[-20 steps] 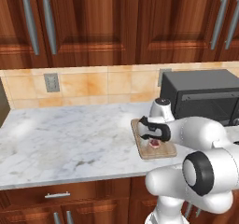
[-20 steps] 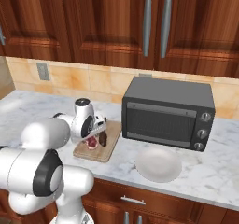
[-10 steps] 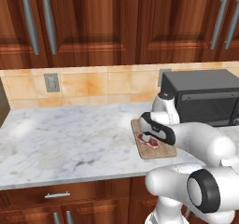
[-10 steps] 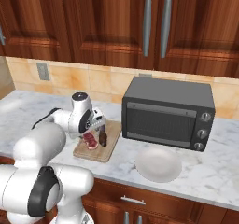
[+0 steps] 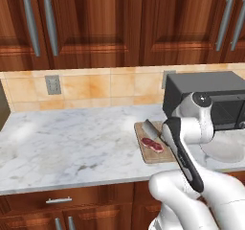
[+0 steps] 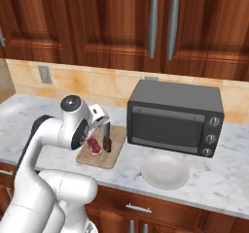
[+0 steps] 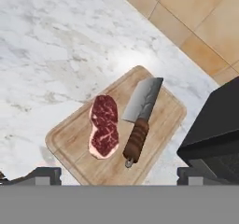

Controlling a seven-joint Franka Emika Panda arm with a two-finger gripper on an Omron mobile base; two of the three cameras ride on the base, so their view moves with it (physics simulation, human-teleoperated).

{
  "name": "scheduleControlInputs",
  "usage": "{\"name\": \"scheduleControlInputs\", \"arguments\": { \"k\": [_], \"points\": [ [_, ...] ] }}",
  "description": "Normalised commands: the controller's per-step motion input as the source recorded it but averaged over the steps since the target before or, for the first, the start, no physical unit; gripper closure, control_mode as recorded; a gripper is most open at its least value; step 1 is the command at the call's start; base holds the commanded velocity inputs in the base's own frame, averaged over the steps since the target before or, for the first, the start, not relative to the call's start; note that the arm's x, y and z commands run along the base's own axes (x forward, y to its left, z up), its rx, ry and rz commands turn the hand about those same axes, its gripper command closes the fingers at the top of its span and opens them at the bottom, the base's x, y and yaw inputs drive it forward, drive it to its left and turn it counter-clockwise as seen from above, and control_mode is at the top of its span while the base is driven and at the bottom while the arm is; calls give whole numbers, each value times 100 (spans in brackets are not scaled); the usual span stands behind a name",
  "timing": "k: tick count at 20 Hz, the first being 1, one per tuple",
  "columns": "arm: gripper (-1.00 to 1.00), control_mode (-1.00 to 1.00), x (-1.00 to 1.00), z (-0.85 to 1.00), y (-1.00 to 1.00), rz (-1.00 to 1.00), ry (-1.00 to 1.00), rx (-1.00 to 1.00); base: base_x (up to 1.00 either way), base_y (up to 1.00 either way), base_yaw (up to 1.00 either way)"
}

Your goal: Pick up the knife from the drawer and place it on the cutting board. Then place the meat from the plate to the cutting board.

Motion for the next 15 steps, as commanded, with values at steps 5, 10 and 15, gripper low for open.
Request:
{"name": "scheduleControlInputs", "arguments": {
  "k": [5,10,15],
  "points": [
    [-100,-100,-100,100,-16,-1,-19,3,0,0,0],
    [-100,-100,-100,100,-15,-4,-2,12,0,0,0],
    [-100,-100,-100,60,-27,-11,-20,6,0,0,0]
  ]
}}
